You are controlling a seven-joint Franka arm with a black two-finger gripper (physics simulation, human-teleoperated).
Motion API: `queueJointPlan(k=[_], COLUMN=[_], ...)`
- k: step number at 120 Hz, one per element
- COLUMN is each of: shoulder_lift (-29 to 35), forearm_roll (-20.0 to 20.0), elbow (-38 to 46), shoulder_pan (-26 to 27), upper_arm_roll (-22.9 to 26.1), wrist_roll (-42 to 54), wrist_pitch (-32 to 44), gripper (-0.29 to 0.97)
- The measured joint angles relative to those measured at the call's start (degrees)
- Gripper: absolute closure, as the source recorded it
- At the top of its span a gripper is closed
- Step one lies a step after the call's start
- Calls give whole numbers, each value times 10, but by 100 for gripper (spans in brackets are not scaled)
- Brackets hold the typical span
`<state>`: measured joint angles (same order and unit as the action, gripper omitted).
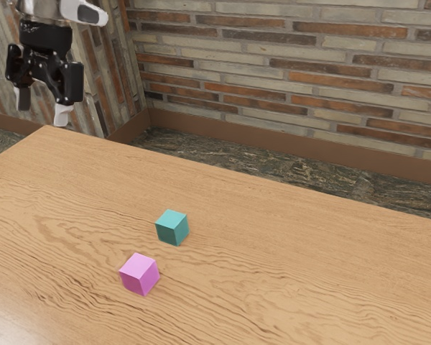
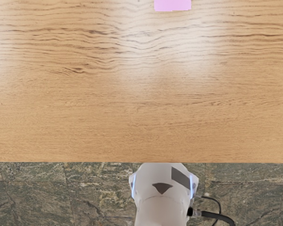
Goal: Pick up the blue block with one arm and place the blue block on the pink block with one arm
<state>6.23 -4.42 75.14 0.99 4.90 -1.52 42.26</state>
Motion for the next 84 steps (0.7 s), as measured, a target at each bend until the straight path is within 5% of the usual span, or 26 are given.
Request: queueJointPlan(k=[31,50,67,84], shoulder_lift=[-97,-205,-377,-450], forearm_roll=[-15,-6,0,3], elbow=[56,239,70,11], shoulder_pan=[28,5,3,2], upper_arm_roll=[10,-11,-20,-45], wrist_roll=[-42,-62,-65,-47], wrist_pitch=[317,538,628,681], gripper=[0,0,0,0])
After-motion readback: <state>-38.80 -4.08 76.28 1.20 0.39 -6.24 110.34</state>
